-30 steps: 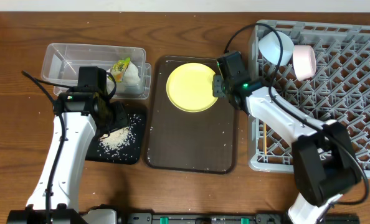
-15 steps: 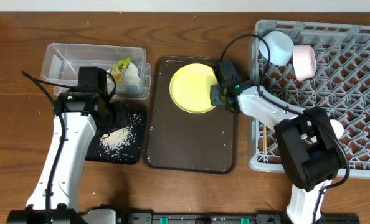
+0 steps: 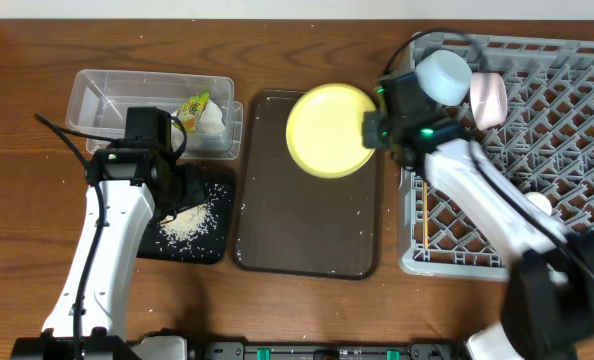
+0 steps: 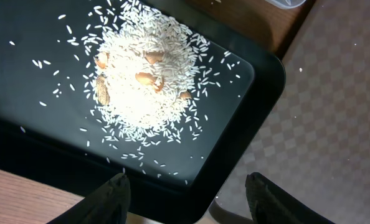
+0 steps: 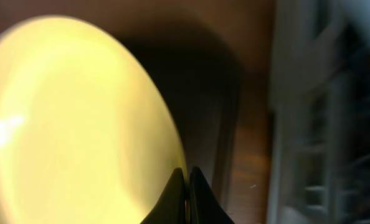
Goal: Sort waste into correct bins and load items into the dishwasher rack
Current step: 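Lift the yellow plate and stand it upright in the rack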
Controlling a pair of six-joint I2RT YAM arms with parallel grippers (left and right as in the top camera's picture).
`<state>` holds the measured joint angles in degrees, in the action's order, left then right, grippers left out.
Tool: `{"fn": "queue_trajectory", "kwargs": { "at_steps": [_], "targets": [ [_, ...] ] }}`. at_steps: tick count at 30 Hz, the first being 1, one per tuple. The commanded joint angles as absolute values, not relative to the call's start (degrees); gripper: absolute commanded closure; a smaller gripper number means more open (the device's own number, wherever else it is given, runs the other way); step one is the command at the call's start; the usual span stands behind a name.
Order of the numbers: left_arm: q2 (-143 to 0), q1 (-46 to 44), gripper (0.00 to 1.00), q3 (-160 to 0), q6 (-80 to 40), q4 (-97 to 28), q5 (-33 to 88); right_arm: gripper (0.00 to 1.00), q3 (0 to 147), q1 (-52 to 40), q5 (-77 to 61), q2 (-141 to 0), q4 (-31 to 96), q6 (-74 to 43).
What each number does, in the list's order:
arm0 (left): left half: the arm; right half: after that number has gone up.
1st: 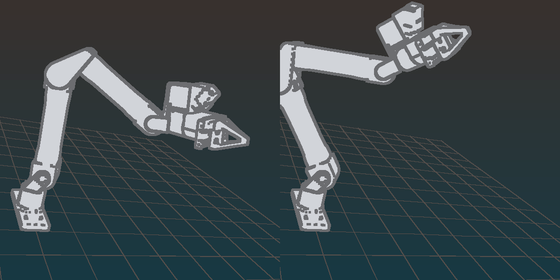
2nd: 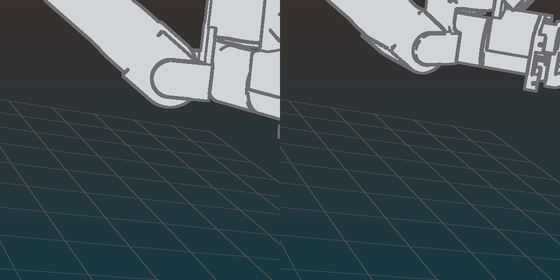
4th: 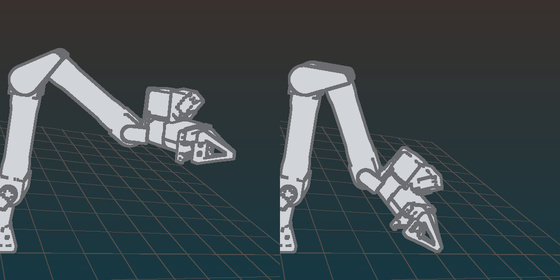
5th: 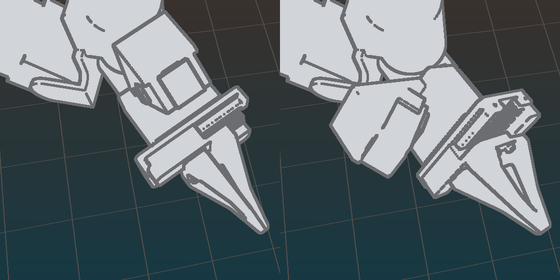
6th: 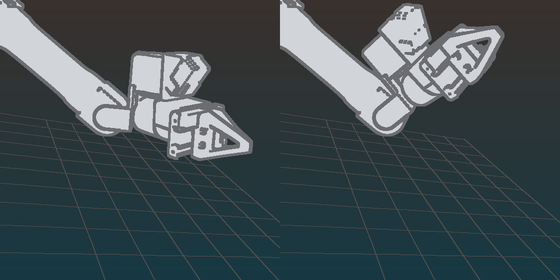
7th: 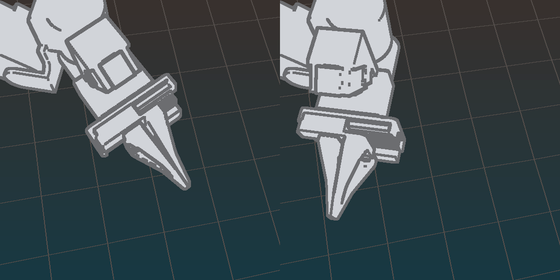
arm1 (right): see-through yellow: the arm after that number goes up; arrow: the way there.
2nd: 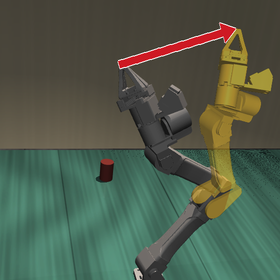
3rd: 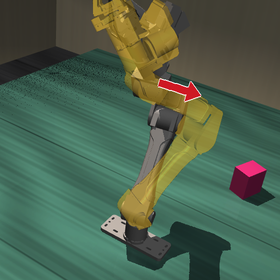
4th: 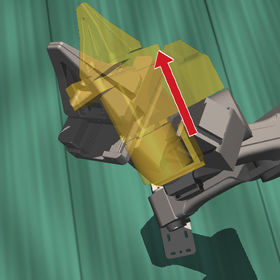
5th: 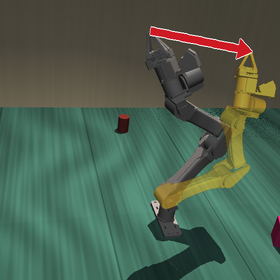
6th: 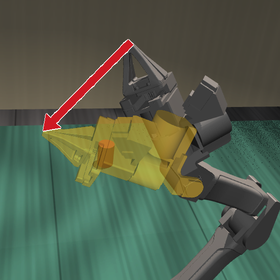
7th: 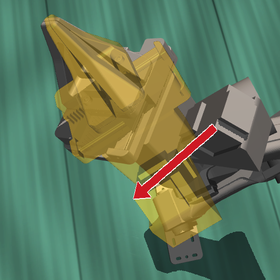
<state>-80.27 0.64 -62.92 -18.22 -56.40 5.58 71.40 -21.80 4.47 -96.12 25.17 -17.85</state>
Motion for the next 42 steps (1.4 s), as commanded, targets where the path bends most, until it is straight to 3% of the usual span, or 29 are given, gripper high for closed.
{"fn": "queue_trajectory", "kwargs": {
  "at_steps": [1,9,19,27,32,42],
  "targets": [
    [-80.1,0.9,0.37,-62.8,-18.5,-56.5,4.9,0.99,71.4,-20.2,7.4,-89.1,27.0,-11.0],
    [-80.1,0.9,0.37,-62.8,-18.5,-56.5,4.9,0.99,71.4,-15.6,19.9,-77.9,33.1,0.2],
    [-80.1,0.9,0.37,-62.8,-18.5,-56.5,4.9,0.99,71.4,-13.3,39.2,-76.1,38.8,12.0],
    [-80.1,0.9,0.37,-62.8,-18.5,-56.5,4.9,0.99,71.4,-13.3,42.1,-79.6,46.7,9.1],
    [-80.1,0.9,0.37,-62.8,-18.5,-56.5,4.9,0.99,71.4,-14.0,41.3,-81.4,47.0,4.0],
    [-80.1,0.9,0.37,-62.8,-18.5,-56.5,4.9,0.99,71.4,-17.7,20.5,-81.5,41.8,0.0]
  ]
}}
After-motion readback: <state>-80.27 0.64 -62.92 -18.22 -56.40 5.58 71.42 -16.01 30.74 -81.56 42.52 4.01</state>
